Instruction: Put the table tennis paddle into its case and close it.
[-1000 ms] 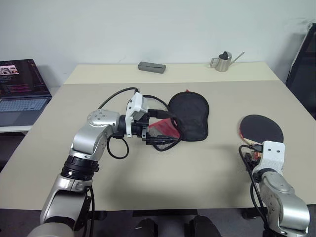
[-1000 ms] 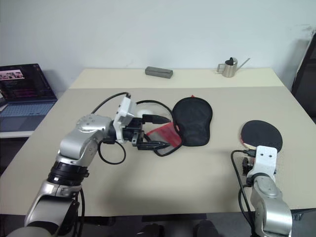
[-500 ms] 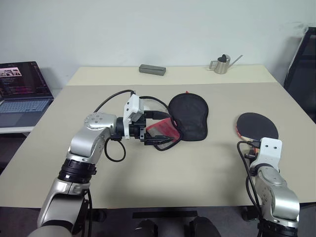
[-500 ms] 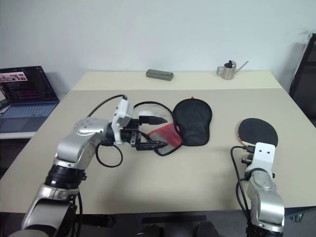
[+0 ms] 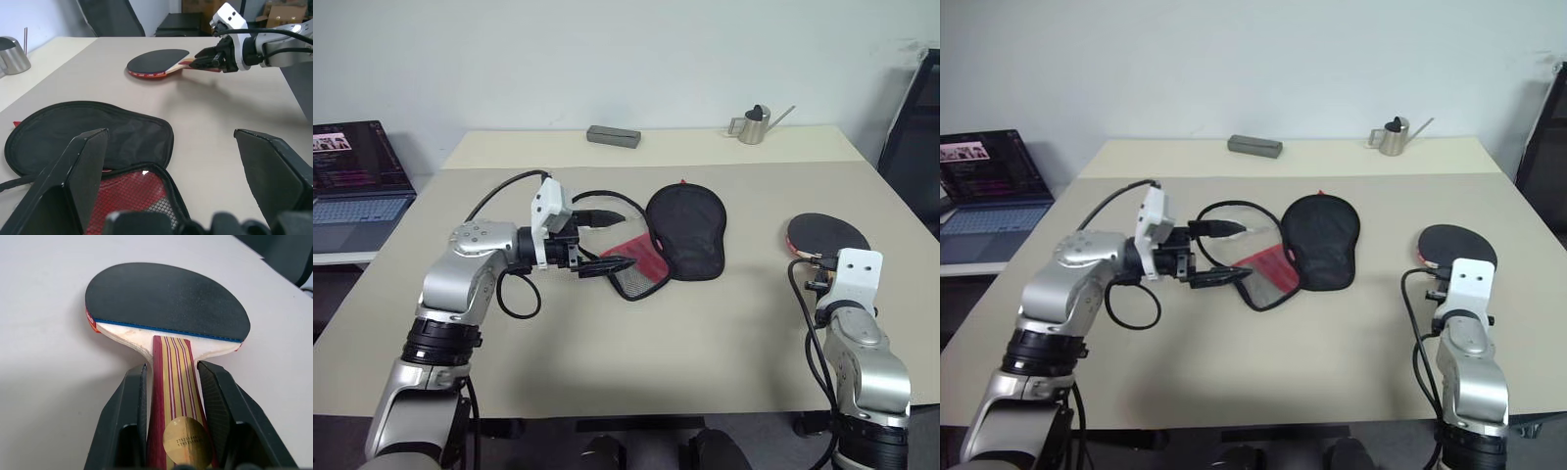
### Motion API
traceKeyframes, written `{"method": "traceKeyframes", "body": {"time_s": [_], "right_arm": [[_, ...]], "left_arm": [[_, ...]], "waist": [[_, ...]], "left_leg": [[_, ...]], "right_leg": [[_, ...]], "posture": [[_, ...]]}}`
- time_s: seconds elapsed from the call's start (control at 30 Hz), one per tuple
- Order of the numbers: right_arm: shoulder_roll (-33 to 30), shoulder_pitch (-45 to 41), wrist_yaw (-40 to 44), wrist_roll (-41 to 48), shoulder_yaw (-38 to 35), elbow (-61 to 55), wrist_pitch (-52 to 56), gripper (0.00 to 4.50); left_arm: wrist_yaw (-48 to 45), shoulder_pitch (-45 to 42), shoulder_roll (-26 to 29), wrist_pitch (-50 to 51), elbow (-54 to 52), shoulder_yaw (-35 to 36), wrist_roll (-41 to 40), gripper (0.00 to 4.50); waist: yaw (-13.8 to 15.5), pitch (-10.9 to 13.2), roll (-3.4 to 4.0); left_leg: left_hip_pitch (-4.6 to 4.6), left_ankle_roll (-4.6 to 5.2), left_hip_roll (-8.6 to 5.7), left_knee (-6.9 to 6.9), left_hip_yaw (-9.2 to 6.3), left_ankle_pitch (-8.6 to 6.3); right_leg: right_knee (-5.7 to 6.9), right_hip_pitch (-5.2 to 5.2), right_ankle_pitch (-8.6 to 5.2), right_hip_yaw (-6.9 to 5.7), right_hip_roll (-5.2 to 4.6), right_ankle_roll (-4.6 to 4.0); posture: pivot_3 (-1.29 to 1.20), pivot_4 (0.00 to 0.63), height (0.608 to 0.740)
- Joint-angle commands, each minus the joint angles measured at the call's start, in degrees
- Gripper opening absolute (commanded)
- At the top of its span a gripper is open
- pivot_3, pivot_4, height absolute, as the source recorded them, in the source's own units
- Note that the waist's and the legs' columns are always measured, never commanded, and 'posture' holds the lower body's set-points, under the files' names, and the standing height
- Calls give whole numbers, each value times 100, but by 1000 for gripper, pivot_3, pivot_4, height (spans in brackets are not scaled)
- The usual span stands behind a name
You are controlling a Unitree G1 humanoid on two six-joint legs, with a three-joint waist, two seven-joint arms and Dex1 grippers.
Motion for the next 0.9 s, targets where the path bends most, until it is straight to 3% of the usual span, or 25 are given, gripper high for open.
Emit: {"method": "traceKeyframes", "body": {"time_s": [0.03, 0.4, 0.67, 0.9], "right_arm": [[-43, -135, 93, -26, 111, -281, -191, 1266], [117, 164, 400, 178, -51, -24, 459, 1204], [-104, -254, 601, 299, -123, 325, 1015, 3692], [-532, -790, 836, 330, -114, 999, 1151, 3692]], "left_arm": [[57, -14, 90, -69, -67, 202, -17, 4500], [83, 48, 131, -63, -115, 194, -39, 4500], [-40, -141, 124, -142, 41, 101, 23, 4500], [-183, -377, 49, -266, 272, 16, 125, 4500]], "waist": [[-16, 0, 0], [-35, 0, 0], [-37, 1, -1], [-57, 1, -3]], "left_leg": [[0, 0, 0, 0, 0, 0], [1, 0, 2, -4, 0, 0], [3, 0, 2, -4, 1, 0], [6, 0, 2, -3, 2, 0]], "right_leg": [[0, 0, 0, 0, 0, 0], [0, -1, -2, -1, 0, -2], [-1, 1, -2, 0, 2, -3], [0, 4, -1, -1, 4, -2]], "posture": [[0, 150, 740], [0, 150, 740], [0, 150, 740], [0, 150, 740]]}}
